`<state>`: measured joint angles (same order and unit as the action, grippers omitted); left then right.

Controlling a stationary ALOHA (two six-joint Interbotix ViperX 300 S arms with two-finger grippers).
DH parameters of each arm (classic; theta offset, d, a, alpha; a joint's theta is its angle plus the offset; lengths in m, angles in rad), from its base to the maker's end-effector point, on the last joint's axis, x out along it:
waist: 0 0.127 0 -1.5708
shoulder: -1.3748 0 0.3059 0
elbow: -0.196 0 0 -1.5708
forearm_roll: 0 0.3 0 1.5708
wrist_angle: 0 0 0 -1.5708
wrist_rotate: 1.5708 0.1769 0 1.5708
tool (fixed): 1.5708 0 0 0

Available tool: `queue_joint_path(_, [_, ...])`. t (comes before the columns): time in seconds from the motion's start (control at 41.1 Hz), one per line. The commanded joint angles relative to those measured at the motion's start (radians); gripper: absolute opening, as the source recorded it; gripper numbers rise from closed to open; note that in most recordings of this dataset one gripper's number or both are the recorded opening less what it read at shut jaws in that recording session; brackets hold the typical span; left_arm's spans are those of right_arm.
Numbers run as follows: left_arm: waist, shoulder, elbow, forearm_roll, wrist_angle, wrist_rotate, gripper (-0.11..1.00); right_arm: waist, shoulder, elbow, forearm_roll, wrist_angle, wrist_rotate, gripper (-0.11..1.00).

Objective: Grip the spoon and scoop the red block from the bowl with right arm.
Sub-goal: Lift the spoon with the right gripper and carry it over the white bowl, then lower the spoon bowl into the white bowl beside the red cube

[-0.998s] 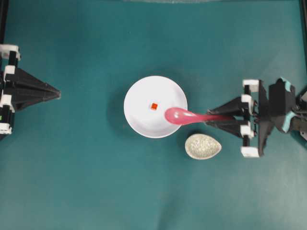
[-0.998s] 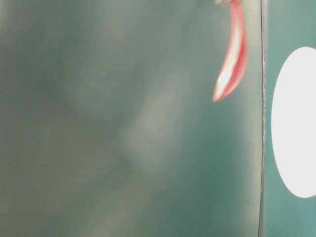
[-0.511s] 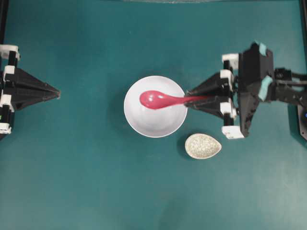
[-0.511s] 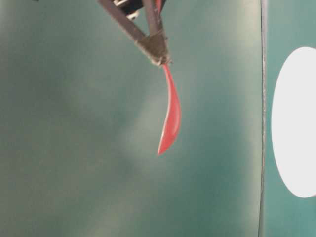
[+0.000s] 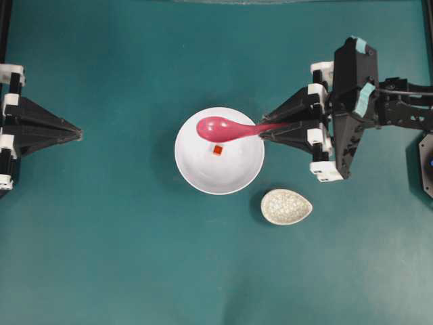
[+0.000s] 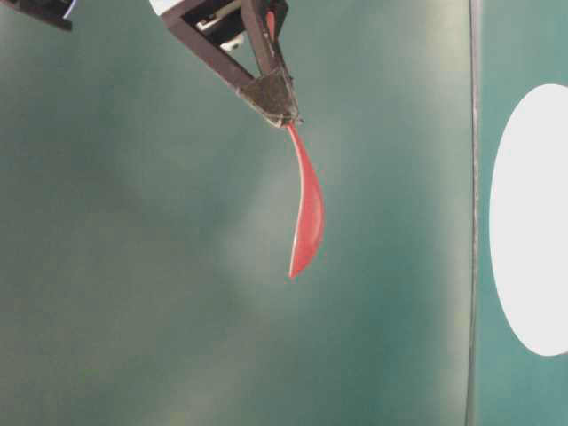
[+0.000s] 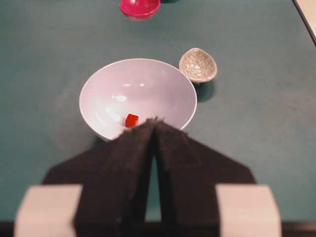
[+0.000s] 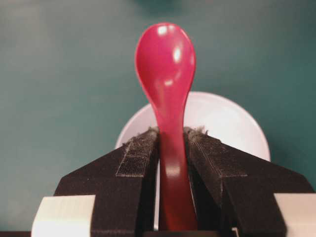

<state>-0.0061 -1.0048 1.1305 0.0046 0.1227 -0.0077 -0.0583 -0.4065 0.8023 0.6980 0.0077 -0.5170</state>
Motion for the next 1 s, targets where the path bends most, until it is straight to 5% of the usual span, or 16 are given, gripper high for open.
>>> queue_joint_path(0.0, [0.0, -0.005, -0.018, 0.002, -0.003, -0.002, 0.01, -0.003, -0.021, -0.037, -0.002, 0.015, -0.002, 0.25])
queue_joint_path(0.365, [0.002, -0.029, -0.021, 0.0, 0.018, 0.0, 0.01, -0.075, 0.003, -0.081, -0.002, 0.239, 0.023, 0.25])
queue_joint_path(0.657, [0.017, -0.017, -0.02, 0.0, 0.02, 0.0, 0.01, -0.112, 0.12, -0.173, -0.02, 0.44, 0.144, 0.25])
queue_joint_path(0.803, [0.017, -0.017, -0.02, 0.002, 0.018, 0.0, 0.01, -0.112, 0.192, -0.244, -0.095, 0.528, 0.21, 0.25])
queue_joint_path(0.973, [0.017, -0.017, -0.02, 0.0, 0.014, 0.0, 0.01, -0.11, 0.256, -0.322, -0.241, 0.615, 0.327, 0.25])
